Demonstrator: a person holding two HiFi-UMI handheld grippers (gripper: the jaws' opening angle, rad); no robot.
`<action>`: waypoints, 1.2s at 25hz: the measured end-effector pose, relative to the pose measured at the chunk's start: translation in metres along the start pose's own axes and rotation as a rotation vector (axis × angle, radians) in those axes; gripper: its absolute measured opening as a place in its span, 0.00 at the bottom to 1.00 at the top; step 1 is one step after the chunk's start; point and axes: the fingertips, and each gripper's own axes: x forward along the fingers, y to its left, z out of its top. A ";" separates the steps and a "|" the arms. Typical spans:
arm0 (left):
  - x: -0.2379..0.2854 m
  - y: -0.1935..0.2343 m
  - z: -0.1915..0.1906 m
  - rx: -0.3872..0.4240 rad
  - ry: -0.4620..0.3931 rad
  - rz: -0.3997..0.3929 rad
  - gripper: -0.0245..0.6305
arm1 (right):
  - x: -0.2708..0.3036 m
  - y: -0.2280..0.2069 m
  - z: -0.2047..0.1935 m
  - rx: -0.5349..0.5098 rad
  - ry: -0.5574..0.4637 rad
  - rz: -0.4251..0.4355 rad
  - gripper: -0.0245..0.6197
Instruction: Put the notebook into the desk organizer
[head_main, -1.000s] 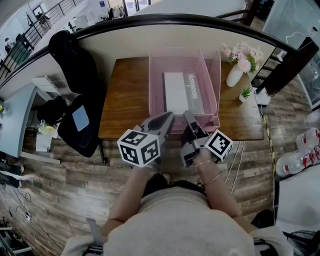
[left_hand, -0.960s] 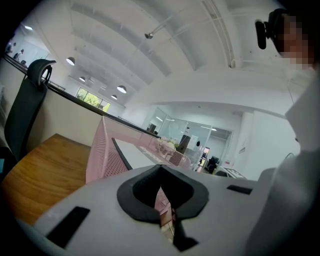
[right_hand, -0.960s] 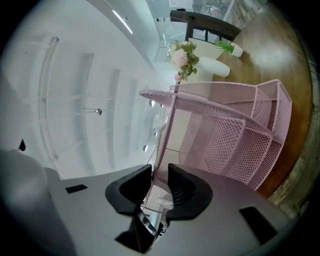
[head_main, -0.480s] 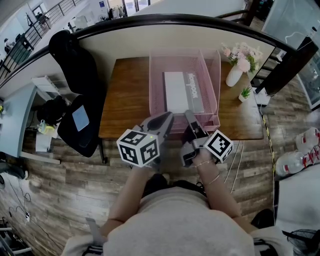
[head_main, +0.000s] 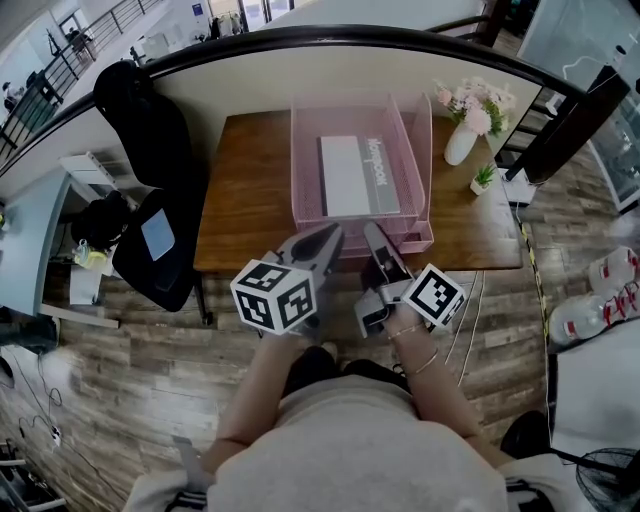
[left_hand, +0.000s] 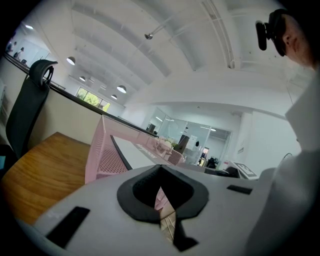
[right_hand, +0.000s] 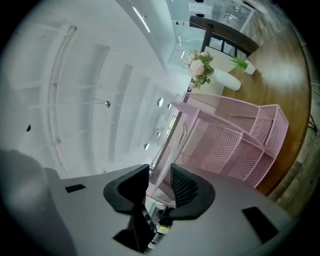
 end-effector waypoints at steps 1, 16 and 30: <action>-0.001 -0.002 -0.001 -0.002 -0.003 -0.004 0.05 | -0.002 0.001 0.000 -0.011 0.002 -0.003 0.23; -0.011 -0.025 0.003 0.069 -0.026 -0.034 0.05 | -0.022 0.036 0.001 -0.353 0.075 0.031 0.15; -0.012 -0.041 -0.002 0.258 0.036 -0.016 0.05 | -0.032 0.059 -0.001 -0.753 0.142 0.029 0.08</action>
